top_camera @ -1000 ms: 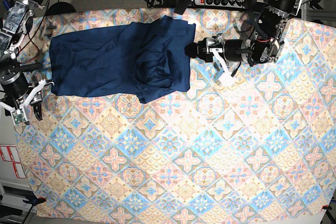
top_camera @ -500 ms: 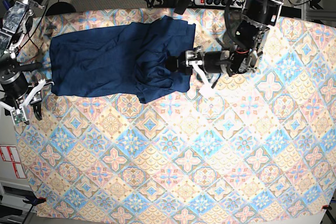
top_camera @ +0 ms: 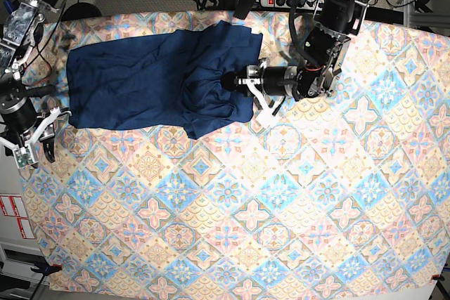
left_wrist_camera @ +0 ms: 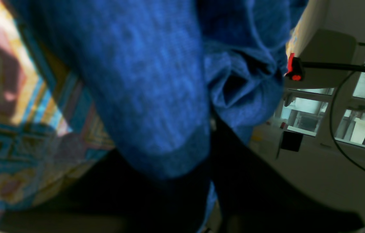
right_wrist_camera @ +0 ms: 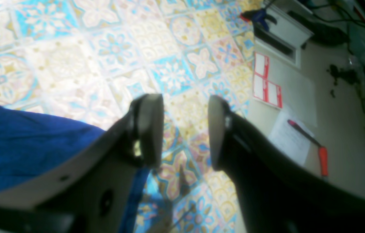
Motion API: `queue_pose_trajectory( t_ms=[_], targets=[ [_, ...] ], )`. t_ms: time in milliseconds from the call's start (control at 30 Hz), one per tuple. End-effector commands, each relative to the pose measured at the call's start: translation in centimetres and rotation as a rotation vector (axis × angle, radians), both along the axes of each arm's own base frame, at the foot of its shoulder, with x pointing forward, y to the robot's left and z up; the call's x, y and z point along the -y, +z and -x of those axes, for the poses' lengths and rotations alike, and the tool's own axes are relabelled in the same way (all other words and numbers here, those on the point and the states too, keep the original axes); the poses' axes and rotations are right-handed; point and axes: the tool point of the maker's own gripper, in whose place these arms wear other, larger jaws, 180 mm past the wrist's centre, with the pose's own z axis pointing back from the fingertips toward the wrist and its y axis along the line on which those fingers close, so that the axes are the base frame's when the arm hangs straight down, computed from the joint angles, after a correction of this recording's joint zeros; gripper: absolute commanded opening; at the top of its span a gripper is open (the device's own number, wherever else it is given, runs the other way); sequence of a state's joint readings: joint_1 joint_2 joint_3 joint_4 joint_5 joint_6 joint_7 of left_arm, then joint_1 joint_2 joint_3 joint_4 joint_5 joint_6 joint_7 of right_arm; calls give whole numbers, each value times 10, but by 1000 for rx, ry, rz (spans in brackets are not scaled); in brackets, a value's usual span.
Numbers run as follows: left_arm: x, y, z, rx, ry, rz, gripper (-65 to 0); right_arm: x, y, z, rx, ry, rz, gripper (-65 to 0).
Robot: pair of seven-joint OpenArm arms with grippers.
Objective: Fold the T-shirt properly
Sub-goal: 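Pull the shirt edge with the left gripper away from the right gripper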
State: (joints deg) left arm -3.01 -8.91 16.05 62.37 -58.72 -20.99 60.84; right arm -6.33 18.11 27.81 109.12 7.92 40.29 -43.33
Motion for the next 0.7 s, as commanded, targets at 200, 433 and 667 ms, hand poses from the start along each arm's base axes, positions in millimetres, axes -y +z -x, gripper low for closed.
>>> queue_pose_trajectory(
  t_ms=[200, 433, 667],
  targets=[
    [-17, 32, -14, 90, -24, 10, -650, 1, 18, -6, 57, 10, 10, -432],
    [-51, 43, -19, 113, -5, -5, -650, 1, 15, -5, 48, 10, 10, -432],
    [-92, 49, -11, 111, 15, -35, -650, -6, 3, 1, 7, 31, 8, -431]
  ],
)
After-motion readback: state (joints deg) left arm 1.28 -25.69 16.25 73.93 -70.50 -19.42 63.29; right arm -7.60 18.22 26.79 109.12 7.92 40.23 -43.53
